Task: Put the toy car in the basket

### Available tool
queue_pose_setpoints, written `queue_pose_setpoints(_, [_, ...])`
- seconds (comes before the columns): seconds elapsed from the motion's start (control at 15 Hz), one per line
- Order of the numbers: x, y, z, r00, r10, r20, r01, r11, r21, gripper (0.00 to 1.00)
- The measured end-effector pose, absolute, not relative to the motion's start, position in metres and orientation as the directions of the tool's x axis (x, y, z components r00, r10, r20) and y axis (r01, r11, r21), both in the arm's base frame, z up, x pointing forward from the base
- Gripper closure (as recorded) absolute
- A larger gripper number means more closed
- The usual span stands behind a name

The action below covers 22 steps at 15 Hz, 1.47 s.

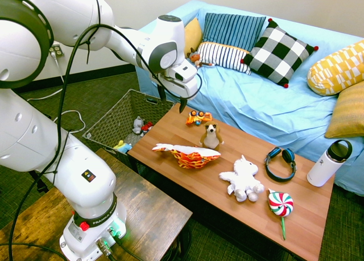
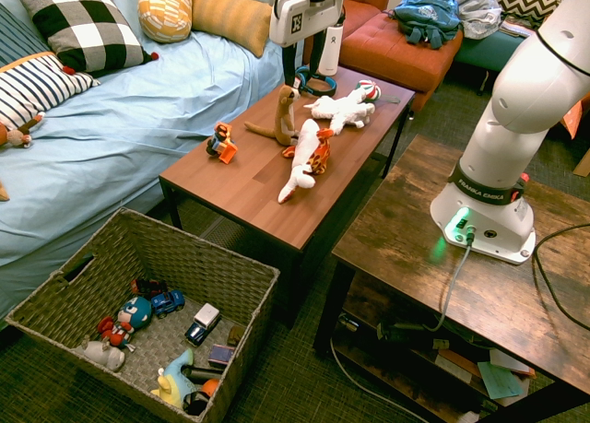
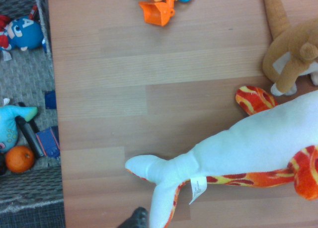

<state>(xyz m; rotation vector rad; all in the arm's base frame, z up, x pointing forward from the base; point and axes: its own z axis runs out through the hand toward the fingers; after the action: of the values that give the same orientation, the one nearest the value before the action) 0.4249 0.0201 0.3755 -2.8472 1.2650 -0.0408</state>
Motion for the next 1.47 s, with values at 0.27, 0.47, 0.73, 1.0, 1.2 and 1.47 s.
queue_pose_setpoints(0.27, [0.447,0.047,0.383,0.718,-0.695,0.044,-0.693,-0.719,-0.059,0.0])
queue_pose_setpoints(0.47, [0.477,0.087,0.383,0.742,-0.668,0.055,-0.666,-0.744,-0.058,0.0])
queue_pose_setpoints(0.73, [0.532,0.084,0.338,0.697,-0.712,-0.081,-0.716,-0.697,-0.032,0.0])
queue_pose_setpoints(1.0, [0.59,0.097,0.263,0.645,-0.728,-0.232,-0.739,-0.671,0.049,0.0])
queue_pose_setpoints(1.2, [0.618,0.095,0.216,0.572,-0.768,-0.288,-0.768,-0.625,0.14,0.0])
queue_pose_setpoints(1.47, [0.647,0.087,0.176,0.472,-0.83,-0.298,-0.806,-0.543,0.235,0.0])
